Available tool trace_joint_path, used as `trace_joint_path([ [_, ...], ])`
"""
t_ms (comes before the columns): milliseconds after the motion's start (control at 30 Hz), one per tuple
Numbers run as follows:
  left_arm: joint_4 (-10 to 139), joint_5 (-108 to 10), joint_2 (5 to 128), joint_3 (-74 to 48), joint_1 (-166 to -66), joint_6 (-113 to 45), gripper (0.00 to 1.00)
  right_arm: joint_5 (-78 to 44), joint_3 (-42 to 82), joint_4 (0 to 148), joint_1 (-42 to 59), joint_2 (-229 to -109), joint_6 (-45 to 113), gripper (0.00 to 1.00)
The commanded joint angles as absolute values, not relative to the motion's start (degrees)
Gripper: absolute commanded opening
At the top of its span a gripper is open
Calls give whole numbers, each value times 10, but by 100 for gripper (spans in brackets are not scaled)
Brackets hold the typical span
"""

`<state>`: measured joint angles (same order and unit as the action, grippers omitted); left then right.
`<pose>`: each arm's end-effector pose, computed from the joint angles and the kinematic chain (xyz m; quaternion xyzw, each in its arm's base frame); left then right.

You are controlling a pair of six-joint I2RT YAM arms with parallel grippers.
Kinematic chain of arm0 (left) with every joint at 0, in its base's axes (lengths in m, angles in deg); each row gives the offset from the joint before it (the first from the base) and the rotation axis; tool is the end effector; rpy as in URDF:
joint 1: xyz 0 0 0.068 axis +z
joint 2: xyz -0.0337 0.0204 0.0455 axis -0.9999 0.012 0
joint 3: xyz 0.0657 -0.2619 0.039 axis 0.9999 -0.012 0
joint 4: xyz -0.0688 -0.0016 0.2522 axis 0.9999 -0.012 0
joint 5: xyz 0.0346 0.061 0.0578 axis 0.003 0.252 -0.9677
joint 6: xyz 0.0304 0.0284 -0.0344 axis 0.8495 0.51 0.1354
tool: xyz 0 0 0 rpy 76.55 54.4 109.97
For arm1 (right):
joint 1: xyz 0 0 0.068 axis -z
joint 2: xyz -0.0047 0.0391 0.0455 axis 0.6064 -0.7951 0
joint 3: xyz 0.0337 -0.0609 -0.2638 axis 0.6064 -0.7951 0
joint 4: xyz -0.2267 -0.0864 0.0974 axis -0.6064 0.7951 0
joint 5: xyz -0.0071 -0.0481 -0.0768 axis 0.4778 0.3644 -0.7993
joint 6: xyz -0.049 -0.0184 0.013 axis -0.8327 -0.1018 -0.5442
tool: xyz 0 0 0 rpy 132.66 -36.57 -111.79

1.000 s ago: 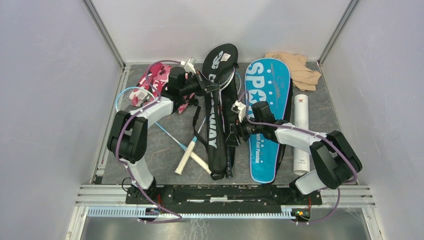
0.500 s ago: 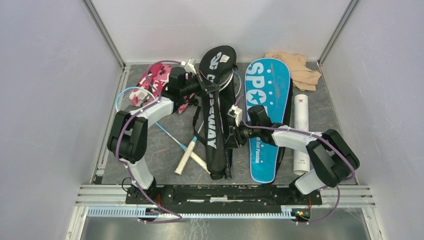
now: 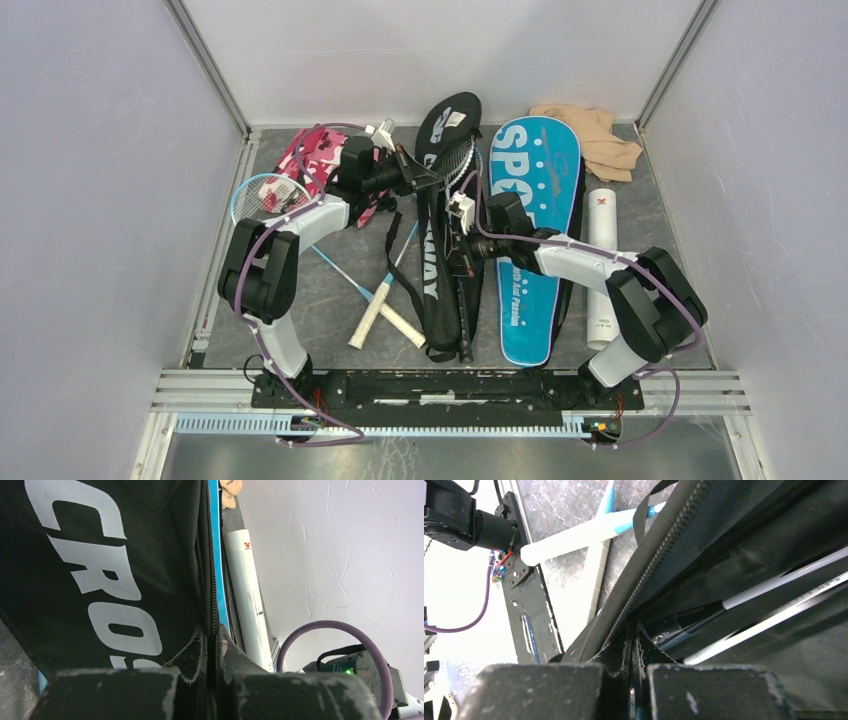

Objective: Pack up the badminton gear
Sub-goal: Place the racket in the racket bag.

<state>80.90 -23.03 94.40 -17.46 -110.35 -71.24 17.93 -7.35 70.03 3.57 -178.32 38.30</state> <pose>0.3783 -0.1671 0.2500 -0.0110 0.7849 -0.5220 0.3337 0.2544 0.1992 0.1949 -0.3194 0.7918 0.4593 0.2451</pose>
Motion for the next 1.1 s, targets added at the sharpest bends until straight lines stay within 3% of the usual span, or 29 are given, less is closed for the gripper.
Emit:
trace_joint_path([
  [0, 880, -204, 941, -176, -1108, -698, 2, 162, -47, 729, 37, -1799, 359, 0],
  [67, 880, -204, 939, -178, -1108, -696, 2, 156, -47, 744, 42, -1796, 344, 3],
  [300, 882, -205, 943, -168, -1108, -692, 2, 131, -56, 814, 54, -1744, 259, 45],
  [433, 882, -206, 947, -159, -1108, -690, 2, 116, -73, 834, 54, -1715, 234, 63],
  [533, 882, -205, 951, -153, -1108, -689, 2, 104, -83, 842, 55, -1707, 224, 71],
  [733, 893, -205, 955, -153, -1108, -697, 2, 98, -109, 824, 55, -1723, 242, 75],
  [1067, 897, -215, 953, -161, -1110, -701, 2, 182, -128, 767, 55, -1789, 302, 71],
])
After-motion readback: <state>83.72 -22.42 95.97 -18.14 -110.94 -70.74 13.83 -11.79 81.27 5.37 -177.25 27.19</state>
